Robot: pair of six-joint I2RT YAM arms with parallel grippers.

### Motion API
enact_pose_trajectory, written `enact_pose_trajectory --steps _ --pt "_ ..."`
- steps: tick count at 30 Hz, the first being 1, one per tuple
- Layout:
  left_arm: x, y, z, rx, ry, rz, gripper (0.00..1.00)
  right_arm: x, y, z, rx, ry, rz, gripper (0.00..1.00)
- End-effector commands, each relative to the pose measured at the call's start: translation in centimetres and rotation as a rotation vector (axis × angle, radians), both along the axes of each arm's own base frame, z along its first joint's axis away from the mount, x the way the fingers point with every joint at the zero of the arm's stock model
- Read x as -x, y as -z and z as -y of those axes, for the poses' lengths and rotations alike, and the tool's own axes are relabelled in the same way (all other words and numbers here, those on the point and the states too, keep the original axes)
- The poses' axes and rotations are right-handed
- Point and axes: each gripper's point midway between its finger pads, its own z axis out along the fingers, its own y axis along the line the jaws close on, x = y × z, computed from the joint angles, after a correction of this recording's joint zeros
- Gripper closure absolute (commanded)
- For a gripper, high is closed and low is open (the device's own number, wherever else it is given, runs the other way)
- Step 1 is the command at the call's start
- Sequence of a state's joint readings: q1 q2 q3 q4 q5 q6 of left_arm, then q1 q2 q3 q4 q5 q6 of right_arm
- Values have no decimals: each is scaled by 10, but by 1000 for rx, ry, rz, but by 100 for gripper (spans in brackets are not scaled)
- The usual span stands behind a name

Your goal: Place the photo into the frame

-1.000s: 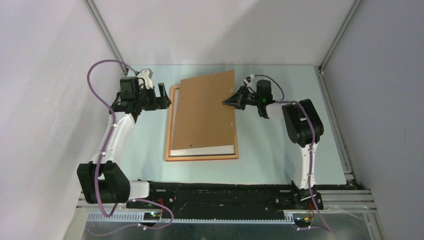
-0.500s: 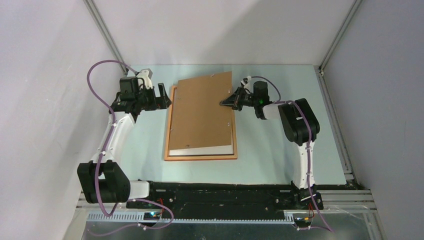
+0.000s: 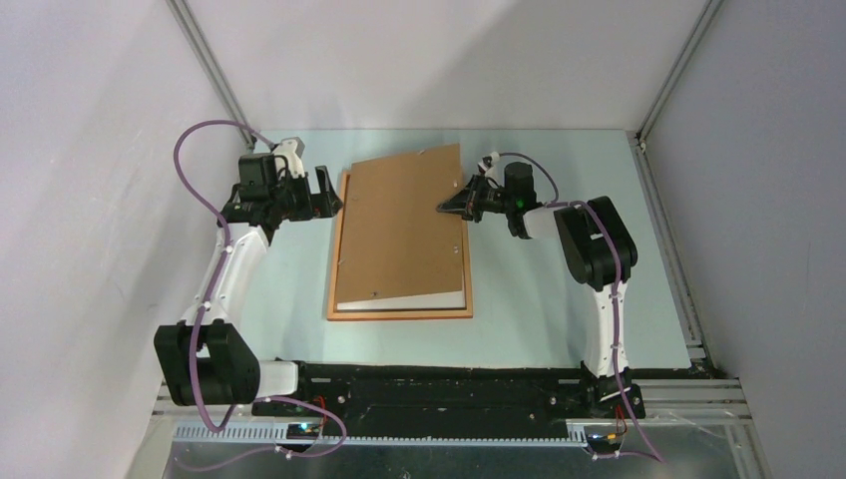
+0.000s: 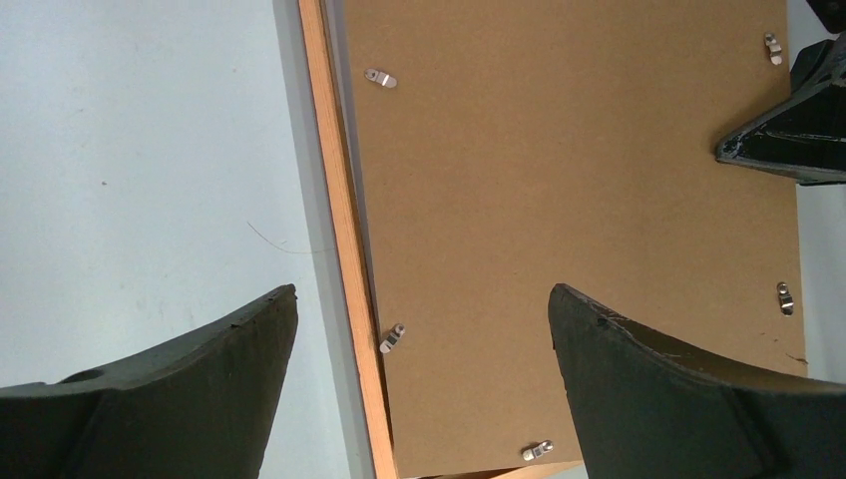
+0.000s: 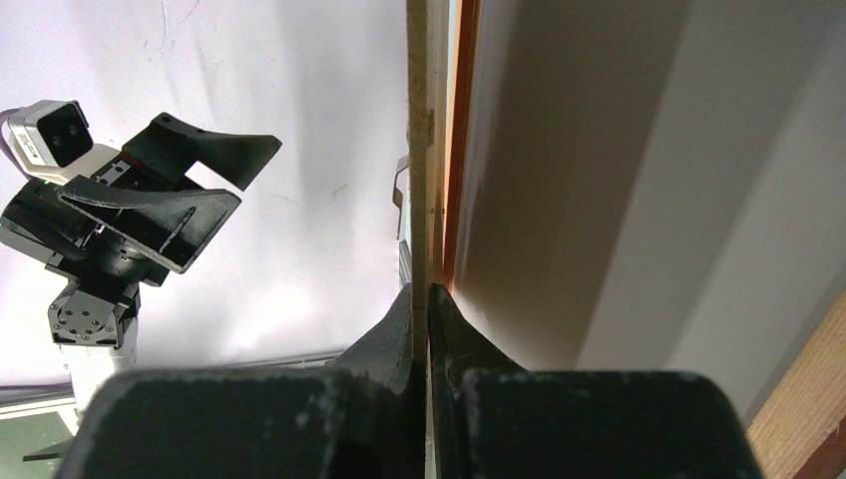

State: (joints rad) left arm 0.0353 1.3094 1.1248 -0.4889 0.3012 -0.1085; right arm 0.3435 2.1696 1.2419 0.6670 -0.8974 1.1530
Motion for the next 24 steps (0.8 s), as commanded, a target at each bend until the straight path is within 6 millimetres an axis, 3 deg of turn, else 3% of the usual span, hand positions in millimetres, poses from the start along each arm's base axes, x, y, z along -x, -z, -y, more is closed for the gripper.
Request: enact_pose_trajectory --steps 1,24 --pt "-2 -2 2 28 2 13 0 -2 -37 -9 -63 -48 103 100" --pt "0 -1 3 35 5 9 0 4 -31 -12 -47 -72 102 100"
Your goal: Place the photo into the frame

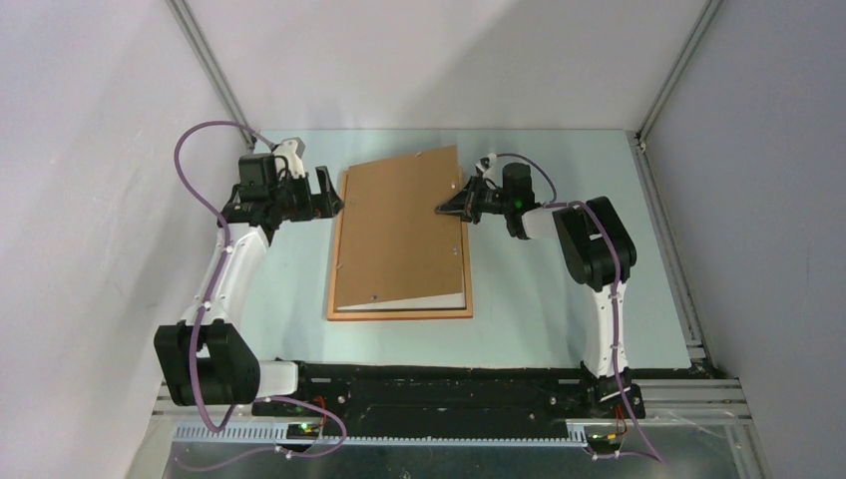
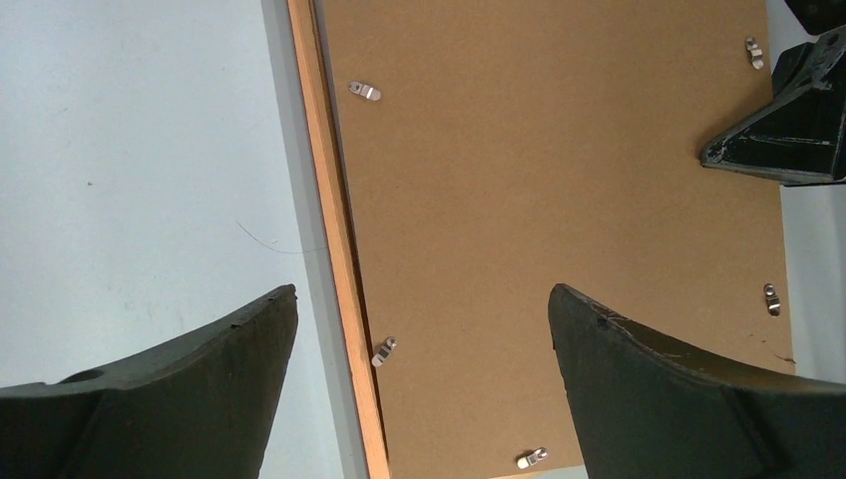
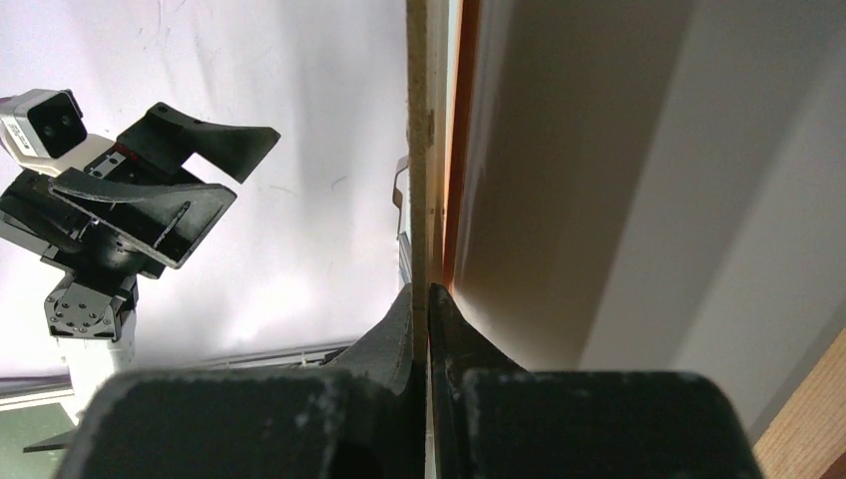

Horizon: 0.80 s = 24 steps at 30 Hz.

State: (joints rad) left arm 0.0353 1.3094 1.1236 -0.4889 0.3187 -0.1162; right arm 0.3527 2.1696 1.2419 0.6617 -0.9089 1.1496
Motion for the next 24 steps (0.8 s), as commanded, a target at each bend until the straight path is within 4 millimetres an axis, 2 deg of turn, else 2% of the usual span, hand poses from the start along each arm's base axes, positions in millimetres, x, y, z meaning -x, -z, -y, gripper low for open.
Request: enact_pose_trajectory --steps 1,24 --pt "-1 -1 0 18 -4 11 0 -1 -31 -8 -47 -51 102 100" --pt "0 -2 1 24 -3 13 0 4 -31 -11 -48 -56 103 100"
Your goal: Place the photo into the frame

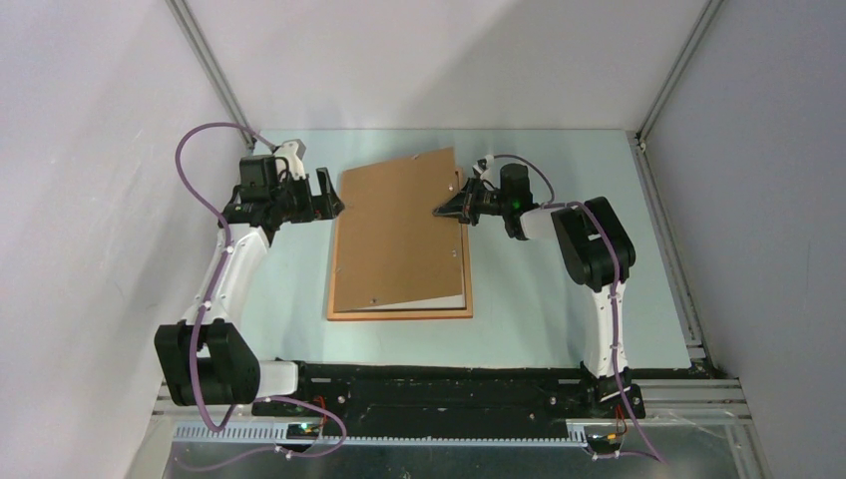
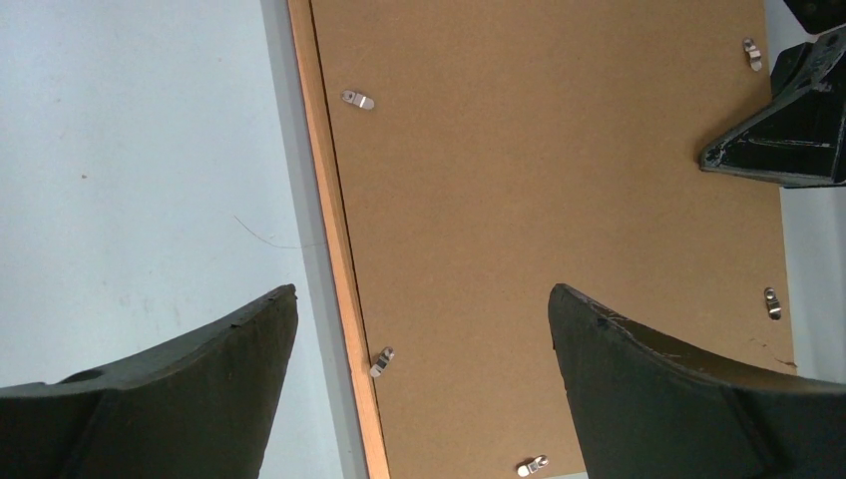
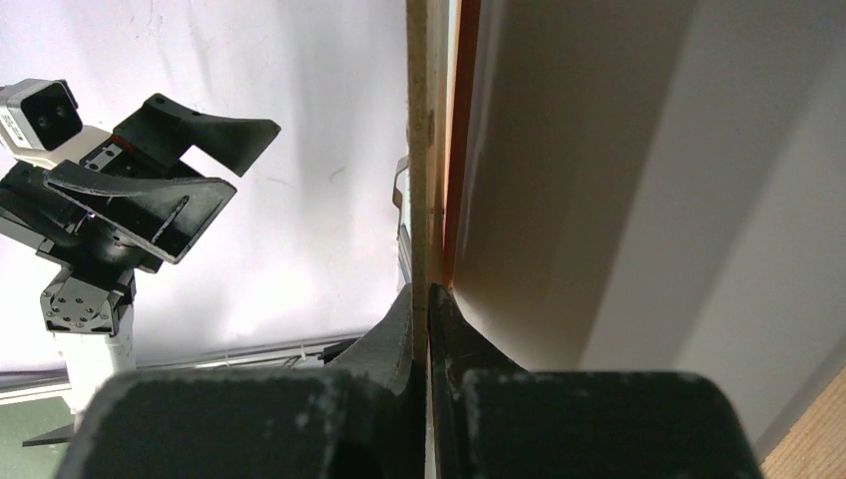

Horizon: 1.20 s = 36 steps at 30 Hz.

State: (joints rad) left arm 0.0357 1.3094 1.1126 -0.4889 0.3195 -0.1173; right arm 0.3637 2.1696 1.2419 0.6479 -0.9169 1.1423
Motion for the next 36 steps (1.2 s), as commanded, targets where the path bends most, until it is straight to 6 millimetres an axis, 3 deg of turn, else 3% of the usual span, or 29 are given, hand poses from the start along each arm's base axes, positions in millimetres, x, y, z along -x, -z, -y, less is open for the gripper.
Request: enact_pose_trajectory --steps 1,36 --pt "-2 -7 1 22 -3 25 0 -2 -33 -6 -54 -34 110 100" --pt "-2 -7 2 30 -1 22 0 3 -23 -1 -41 -23 104 100"
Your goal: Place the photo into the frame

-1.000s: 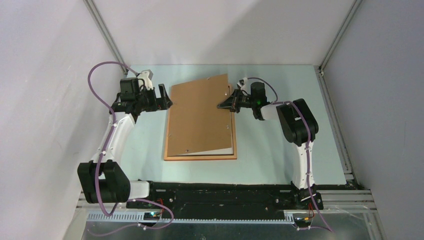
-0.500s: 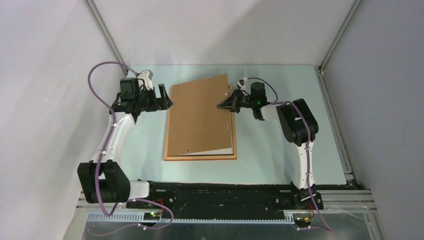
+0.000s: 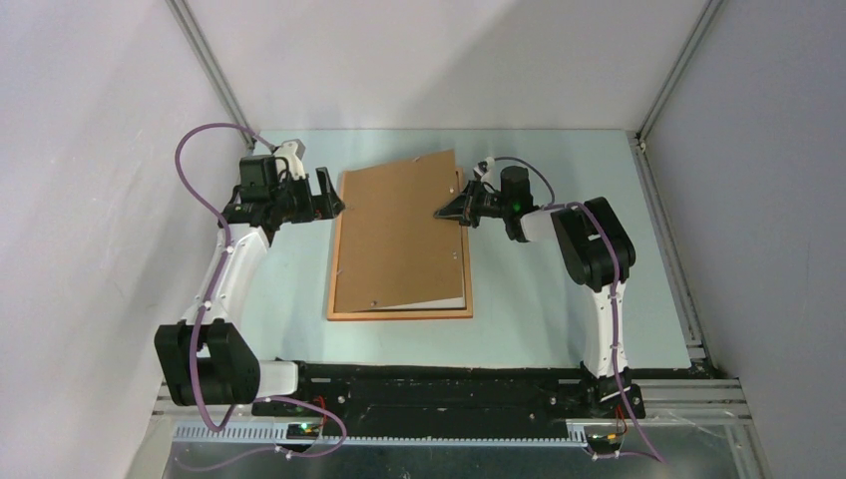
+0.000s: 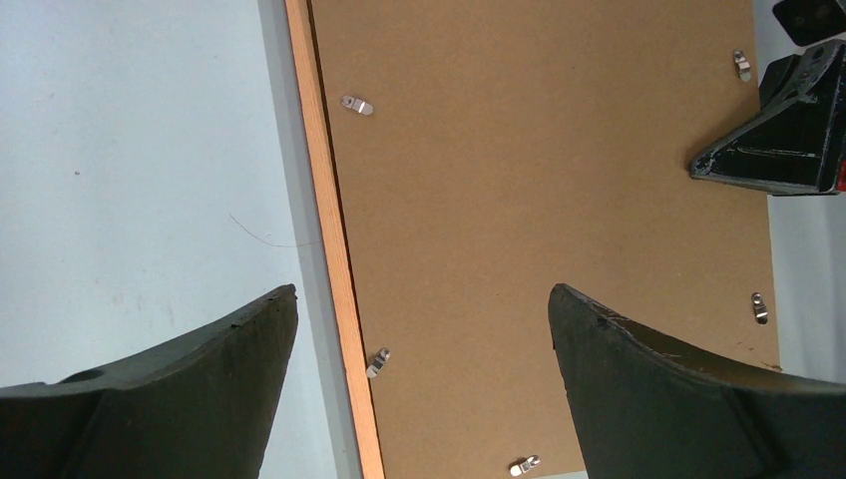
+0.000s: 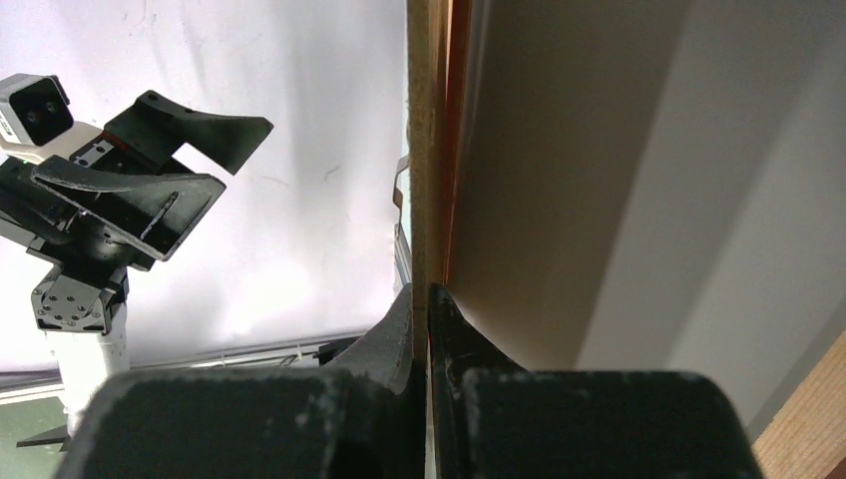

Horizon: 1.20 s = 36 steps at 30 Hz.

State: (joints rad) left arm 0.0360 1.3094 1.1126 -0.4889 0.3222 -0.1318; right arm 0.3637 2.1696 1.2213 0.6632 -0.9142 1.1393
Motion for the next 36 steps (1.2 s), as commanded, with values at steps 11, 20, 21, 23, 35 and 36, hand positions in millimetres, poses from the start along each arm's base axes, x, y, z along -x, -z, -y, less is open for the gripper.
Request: enact_pose_trajectory --steps 11,20,21,23,35,36 --pt "-2 -6 1 17 4 25 0 1 -23 -2 -42 -18 96 100" --pt "-1 -6 1 17 5 26 0 2 -16 -5 -41 -23 82 100" --pt "-2 -7 1 17 4 28 0 2 -14 -5 -40 -23 76 100" --pt "-1 -7 1 17 5 27 0 2 -12 -5 -39 -24 73 100" --pt "-1 -5 1 14 4 24 0 3 -1 -5 -31 -30 46 100" --pt "-1 -5 1 14 5 26 0 3 1 -4 -30 -28 43 100"
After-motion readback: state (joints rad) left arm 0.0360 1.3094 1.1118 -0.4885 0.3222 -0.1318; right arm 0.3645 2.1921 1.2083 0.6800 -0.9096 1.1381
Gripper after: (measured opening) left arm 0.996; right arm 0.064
